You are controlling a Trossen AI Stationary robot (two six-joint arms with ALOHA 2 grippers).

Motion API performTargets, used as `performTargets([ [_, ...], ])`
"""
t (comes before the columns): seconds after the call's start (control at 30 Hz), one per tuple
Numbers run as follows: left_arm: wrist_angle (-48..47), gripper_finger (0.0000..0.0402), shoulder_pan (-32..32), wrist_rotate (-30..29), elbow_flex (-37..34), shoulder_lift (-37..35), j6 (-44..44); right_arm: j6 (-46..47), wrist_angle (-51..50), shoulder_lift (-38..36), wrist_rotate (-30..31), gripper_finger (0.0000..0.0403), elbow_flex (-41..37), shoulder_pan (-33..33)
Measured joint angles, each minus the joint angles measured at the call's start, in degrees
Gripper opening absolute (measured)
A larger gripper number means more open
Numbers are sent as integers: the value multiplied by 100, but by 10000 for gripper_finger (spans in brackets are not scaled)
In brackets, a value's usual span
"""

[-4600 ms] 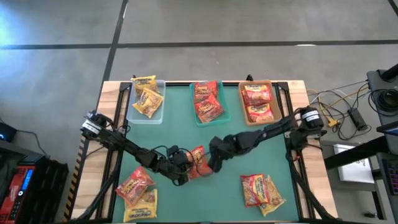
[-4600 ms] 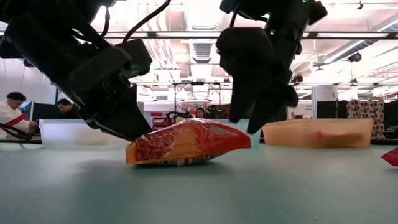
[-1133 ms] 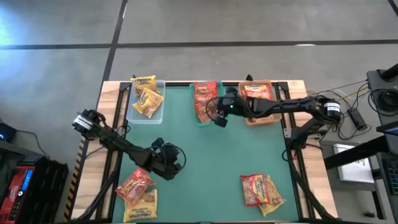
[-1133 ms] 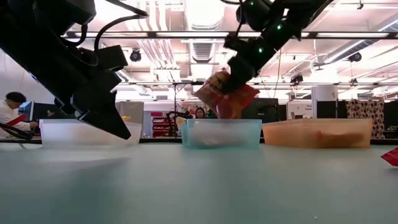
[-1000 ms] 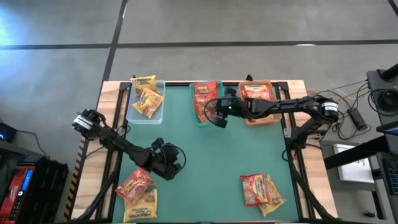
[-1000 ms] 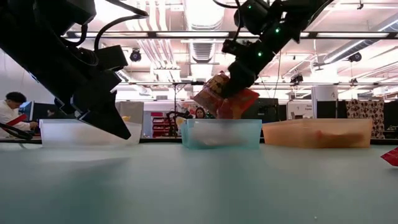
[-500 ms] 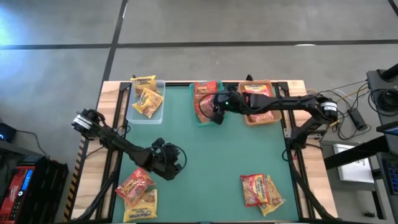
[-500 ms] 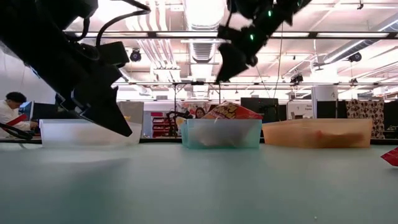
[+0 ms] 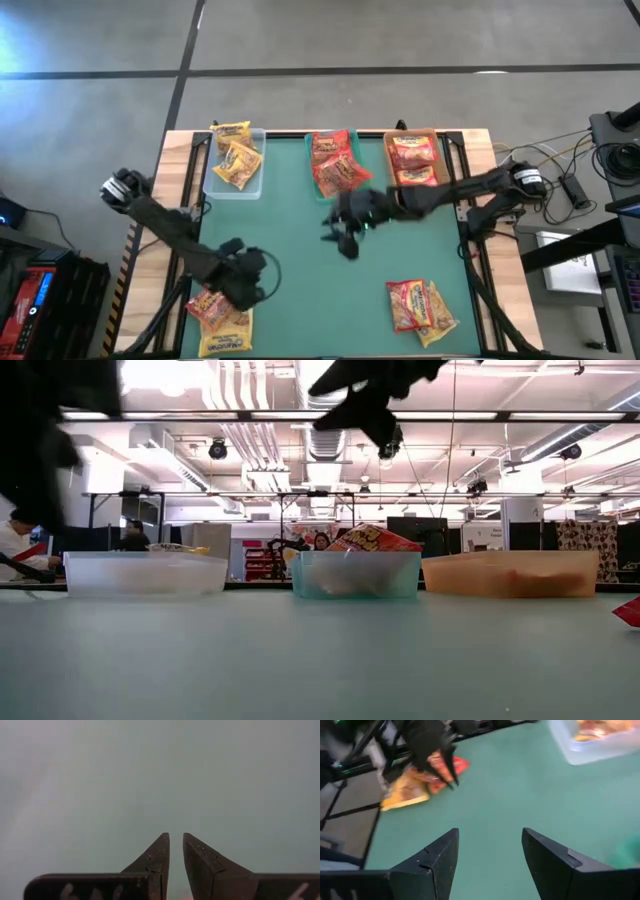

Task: Sort Maruchan noodles
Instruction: Put the red noodle pack into the green bin

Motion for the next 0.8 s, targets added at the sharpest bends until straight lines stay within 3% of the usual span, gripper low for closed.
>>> performTargets([
  [0.27, -1706, 38, -1229, 662, 389, -416, -1824, 214, 919, -2, 1001, 206, -455, 1159],
  [0.37, -1672, 37, -1497, 901, 403, -386, -2471, 227, 1148, -2, 1088, 206, -602, 1335],
  [0.63, -1181, 38, -1608, 2764, 390, -42, -2701, 673, 1166, -2, 1104, 206, -690, 1462],
  [0.8, -925, 38, -1652, 3069, 388, 163, -2641, 710, 1167, -2, 1103, 206, -690, 1467],
])
